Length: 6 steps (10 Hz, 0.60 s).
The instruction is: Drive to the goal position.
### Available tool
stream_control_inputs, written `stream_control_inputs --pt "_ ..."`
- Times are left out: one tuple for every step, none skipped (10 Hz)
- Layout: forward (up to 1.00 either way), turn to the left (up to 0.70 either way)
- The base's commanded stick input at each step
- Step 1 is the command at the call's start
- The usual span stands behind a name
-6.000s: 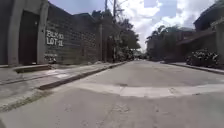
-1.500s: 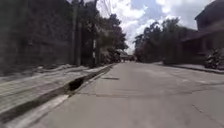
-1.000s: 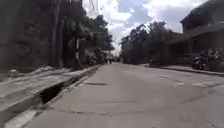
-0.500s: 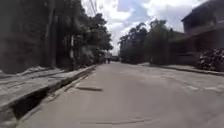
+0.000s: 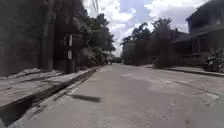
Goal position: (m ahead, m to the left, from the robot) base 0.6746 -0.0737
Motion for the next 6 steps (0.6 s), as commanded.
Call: stream_control_inputs --pt "1.00 0.00" --pt "1.00 0.00" --pt "1.00 0.00" --pt "1.00 0.00" --pt "1.00 -0.31" --pt "1.00 -0.39"
